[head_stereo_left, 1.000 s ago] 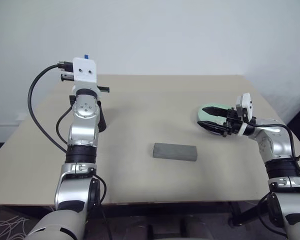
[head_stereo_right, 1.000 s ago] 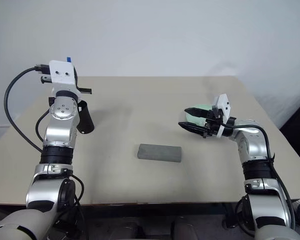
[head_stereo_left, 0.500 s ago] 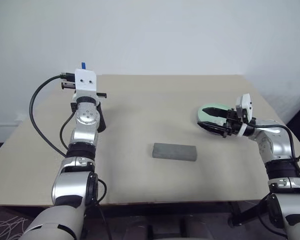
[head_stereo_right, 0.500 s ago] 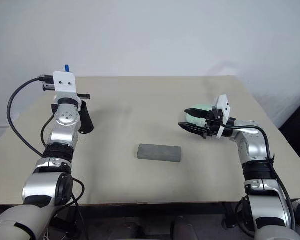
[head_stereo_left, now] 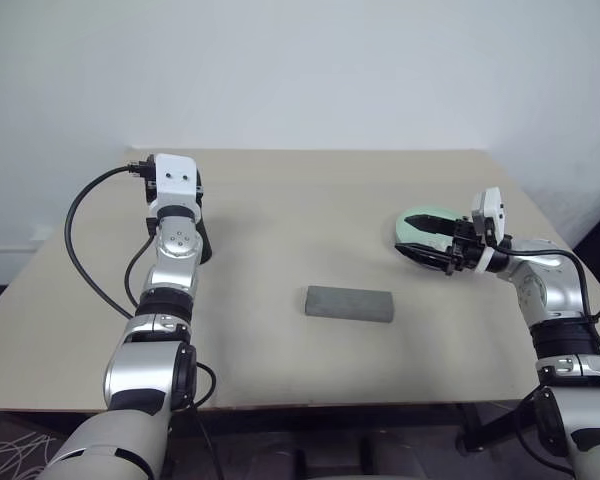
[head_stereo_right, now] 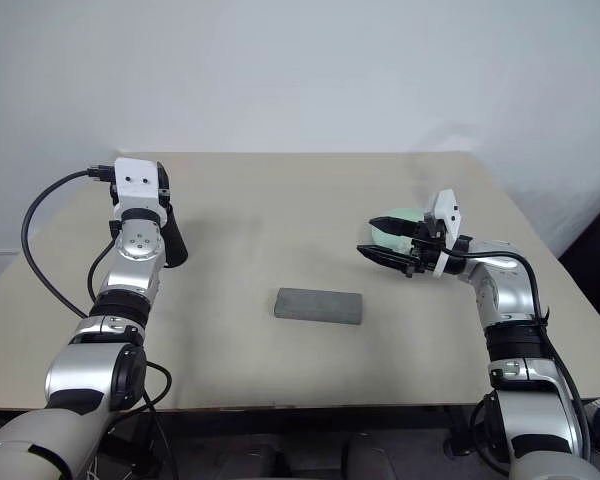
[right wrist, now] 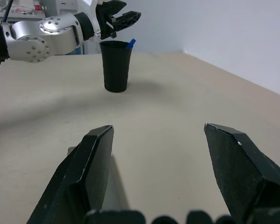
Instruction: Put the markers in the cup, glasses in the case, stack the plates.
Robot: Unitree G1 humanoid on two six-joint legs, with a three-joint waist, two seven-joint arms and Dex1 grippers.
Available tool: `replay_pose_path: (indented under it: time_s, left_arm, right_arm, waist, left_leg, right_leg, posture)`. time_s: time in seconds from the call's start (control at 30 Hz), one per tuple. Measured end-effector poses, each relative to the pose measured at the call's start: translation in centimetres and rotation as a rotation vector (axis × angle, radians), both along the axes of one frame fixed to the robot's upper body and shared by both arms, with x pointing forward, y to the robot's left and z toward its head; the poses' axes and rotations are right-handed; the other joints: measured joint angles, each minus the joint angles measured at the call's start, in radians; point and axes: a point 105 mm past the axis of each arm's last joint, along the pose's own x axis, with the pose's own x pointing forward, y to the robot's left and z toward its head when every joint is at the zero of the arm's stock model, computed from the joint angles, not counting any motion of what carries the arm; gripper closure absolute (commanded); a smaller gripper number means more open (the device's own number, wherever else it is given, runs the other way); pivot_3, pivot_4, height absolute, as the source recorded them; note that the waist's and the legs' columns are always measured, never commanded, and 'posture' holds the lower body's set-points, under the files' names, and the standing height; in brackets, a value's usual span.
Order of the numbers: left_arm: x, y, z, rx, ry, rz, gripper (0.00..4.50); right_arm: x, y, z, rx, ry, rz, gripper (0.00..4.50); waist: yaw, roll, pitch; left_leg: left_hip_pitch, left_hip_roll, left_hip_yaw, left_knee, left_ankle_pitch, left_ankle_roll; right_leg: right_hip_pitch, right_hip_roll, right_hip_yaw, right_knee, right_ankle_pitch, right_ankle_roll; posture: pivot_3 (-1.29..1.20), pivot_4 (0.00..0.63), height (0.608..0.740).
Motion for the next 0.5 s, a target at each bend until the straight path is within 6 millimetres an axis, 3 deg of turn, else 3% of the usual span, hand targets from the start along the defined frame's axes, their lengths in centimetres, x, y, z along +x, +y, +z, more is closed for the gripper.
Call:
replay_pose_path:
  time_s: [0.13,0.23,0.4,0.5]
  left_arm:
    - [0.1,-0.2,0.0,-0.006,0.006,-0.021,1.72]
    - [0.4,-1.5,0.2,-0.048,0.001,-0.105,1.72]
    - [0.4,-7.2,1.8,-0.08,-0.006,-0.44,1.72]
    - [-0.5,-9.6,0.3,-0.07,0.088,-0.628,1.72]
  right_arm:
    - [0.0,0.0,0.0,0.0,0.0,0.0,1.14]
    - [0.0,0.0,0.0,0.001,-0.002,-0.003,1.14]
    - [0.0,-0.2,-0.4,-0.002,0.005,-0.016,1.14]
    - [-0.3,-0.7,-1.4,-0.018,0.03,-0.03,1.14]
  waist:
    - [-0.001,0.0,0.0]
    - [0.001,0.0,0.0]
    - [-0.001,0.0,0.0]
    - [-0.005,0.001,0.0]
  left_leg:
    - [0.0,0.0,0.0,0.0,0.0,0.0]
    - [-0.001,0.0,0.0,0.0,0.0,0.0]
    - [-0.002,0.0,0.002,0.0,0.0,0.0]
    - [-0.002,0.0,0.002,0.0,0.001,0.003]
  right_leg:
    - [0.0,0.0,0.0,0.0,0.0,0.0]
    - [0.0,0.0,-0.001,0.0,0.0,0.0]
    - [0.0,0.0,-0.001,-0.003,0.0,0.0]
    - [0.0,0.002,-0.001,-0.004,0.0,0.0]
  posture:
    - [0.0,0.0,0.732]
    - [0.0,0.0,0.732]
    - [0.0,0.0,0.732]
    - [0.0,0.0,0.732]
